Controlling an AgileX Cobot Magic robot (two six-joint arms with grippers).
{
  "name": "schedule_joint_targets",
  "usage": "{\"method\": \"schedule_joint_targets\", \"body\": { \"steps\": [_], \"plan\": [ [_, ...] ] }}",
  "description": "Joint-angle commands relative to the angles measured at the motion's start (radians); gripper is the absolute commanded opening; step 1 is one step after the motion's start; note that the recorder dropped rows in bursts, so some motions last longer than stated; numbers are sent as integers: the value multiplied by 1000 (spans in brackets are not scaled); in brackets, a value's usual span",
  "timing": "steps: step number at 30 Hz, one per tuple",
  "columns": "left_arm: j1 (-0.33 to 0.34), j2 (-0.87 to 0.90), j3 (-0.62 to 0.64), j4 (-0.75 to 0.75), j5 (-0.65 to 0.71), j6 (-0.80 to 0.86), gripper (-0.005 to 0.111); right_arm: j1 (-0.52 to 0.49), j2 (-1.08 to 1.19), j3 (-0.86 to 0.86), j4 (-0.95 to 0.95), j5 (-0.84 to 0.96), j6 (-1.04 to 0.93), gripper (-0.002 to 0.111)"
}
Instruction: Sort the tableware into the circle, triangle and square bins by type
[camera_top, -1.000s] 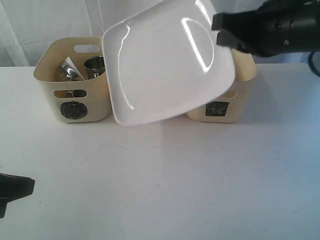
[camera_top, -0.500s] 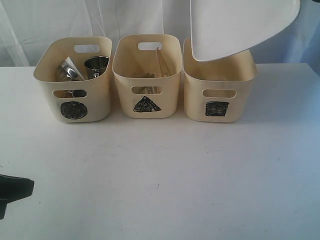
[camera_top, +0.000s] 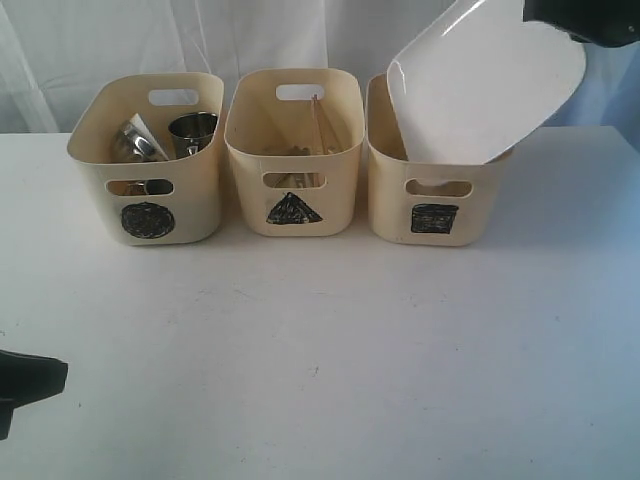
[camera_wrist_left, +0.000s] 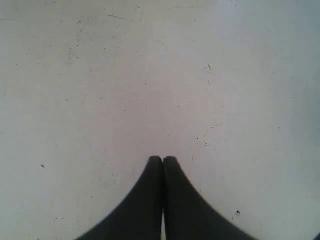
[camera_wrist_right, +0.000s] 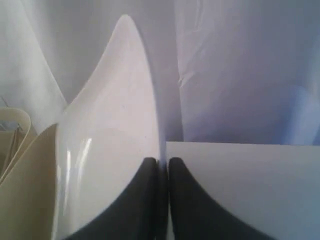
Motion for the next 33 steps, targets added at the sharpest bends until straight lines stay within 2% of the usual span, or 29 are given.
{"method": "schedule_joint_targets", "body": {
  "steps": [1,4,6,8,9,11,13,14,18,27,33],
  "plan": [
    [0,0,8,-8,18,-8,0,-5,-13,-14,12,-8,-20,29],
    [0,0,8,-6,16,-6,0,-5,-13,-16,16,-6,-20,52],
    [0,0,8,-3,12,-6,0,-5,-19,-26,16,13,-20,60],
    [0,0,8,1,2,-6,0,-5,-31,-42,18,22,-20,56],
    [0,0,8,2,-5,-6,0,-3,-43,-48,18,28,-20,49],
    [0,0,8,5,-16,-8,0,-3,-79,-54,16,50,-20,32],
    [0,0,8,5,-27,-8,0,-3,-131,-54,16,124,-20,6],
    [0,0,8,5,-32,-8,0,-3,-151,-54,16,167,-16,0],
    [0,0,8,5,-83,-6,0,12,-262,-15,26,392,-92,0],
    [0,-21,8,-46,-278,40,0,107,-630,433,72,372,-126,0],
    [0,-21,8,-46,-442,42,0,108,-755,587,62,580,-46,0]
  ]
}}
